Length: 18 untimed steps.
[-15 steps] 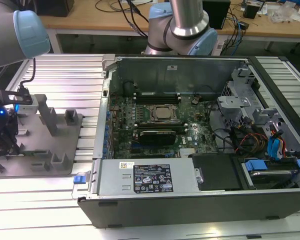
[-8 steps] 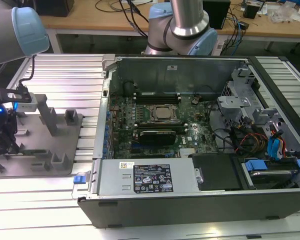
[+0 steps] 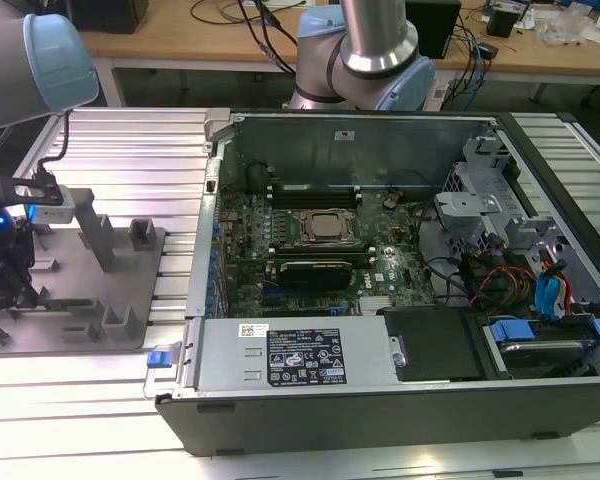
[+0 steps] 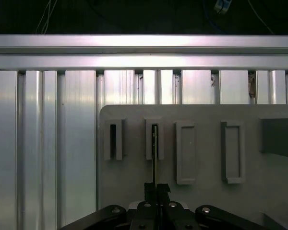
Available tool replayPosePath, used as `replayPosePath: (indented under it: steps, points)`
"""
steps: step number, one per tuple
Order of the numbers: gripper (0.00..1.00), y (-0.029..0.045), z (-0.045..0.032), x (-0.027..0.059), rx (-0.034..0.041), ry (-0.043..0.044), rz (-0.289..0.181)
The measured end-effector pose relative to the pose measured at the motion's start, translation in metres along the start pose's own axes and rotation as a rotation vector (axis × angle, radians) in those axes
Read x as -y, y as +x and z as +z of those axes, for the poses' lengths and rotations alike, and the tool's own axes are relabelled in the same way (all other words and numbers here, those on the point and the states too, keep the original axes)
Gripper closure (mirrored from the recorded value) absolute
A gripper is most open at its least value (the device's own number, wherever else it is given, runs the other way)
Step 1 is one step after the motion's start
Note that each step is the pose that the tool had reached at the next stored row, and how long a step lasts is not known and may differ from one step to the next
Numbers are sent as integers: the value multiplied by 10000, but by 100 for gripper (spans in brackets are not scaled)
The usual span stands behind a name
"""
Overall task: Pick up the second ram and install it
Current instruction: 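Pick up the second ram and move it above second insertion slot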
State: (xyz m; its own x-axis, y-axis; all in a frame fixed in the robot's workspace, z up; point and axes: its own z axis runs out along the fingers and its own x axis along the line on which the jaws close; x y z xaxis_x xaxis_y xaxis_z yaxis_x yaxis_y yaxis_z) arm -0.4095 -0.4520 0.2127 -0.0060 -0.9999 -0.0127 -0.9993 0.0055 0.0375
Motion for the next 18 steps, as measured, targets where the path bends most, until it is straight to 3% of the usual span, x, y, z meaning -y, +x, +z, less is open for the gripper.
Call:
replayPosePath:
  steps: [12,18]
  points:
    - [91,-1,-105,-4,0,1,0]
    - [91,-3,-233,-9,-1,0,0]
